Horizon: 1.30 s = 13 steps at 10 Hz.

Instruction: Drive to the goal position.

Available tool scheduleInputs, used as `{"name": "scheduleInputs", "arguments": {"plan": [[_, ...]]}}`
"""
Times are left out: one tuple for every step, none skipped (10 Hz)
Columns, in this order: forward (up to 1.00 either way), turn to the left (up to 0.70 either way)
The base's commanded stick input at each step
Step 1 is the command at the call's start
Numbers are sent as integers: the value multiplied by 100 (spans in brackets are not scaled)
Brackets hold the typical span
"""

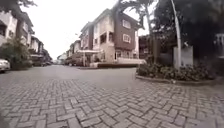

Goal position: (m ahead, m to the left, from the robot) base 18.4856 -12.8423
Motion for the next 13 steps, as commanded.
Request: {"name": "scheduleInputs", "arguments": {"plan": [[70,0],[70,0],[70,0],[70,0],[70,0],[70,0],[70,0],[70,0],[70,0],[70,0],[70,0],[70,0],[70,0]]}}
